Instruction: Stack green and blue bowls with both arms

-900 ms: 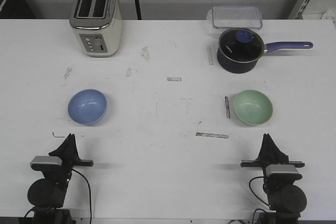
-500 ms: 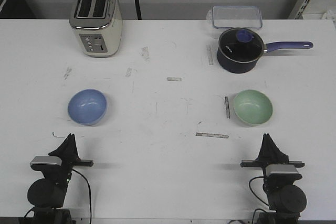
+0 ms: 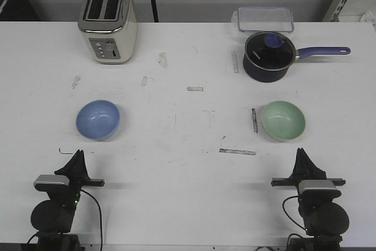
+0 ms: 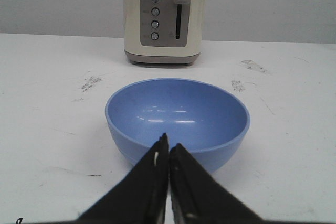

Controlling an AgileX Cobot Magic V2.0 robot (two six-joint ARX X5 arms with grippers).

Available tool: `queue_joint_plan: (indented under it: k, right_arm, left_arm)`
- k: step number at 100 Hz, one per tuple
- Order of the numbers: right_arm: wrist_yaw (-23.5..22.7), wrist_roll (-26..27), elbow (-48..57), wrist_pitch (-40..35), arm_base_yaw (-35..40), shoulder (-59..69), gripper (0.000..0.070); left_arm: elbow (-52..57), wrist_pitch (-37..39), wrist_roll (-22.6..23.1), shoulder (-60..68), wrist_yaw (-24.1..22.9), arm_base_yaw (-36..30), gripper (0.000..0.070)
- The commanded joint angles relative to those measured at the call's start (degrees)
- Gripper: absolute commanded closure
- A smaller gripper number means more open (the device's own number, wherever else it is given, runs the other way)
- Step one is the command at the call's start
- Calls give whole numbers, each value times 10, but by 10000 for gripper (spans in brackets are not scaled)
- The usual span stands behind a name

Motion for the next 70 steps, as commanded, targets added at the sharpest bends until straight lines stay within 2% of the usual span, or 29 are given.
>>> queue_joint_plan:
  k: [1,39,49,58,70]
  right_arm:
    - [0,-11,24,-2,0,26,690]
    - [0,-10,228,-115,0,286,690]
    - [0,5,290,-139,0,358,691]
    - [0,27,353,-182,0,422,691]
    - [0,26,445,-262,-3,513,691]
  left_arm:
    - [-12,9,5,0,0,0,699]
    - [-12,9,5,0,0,0,698]
    - [-12,9,5,0,0,0,699]
    - [-12,9,5,0,0,0,699]
    - [-12,9,5,0,0,0,699]
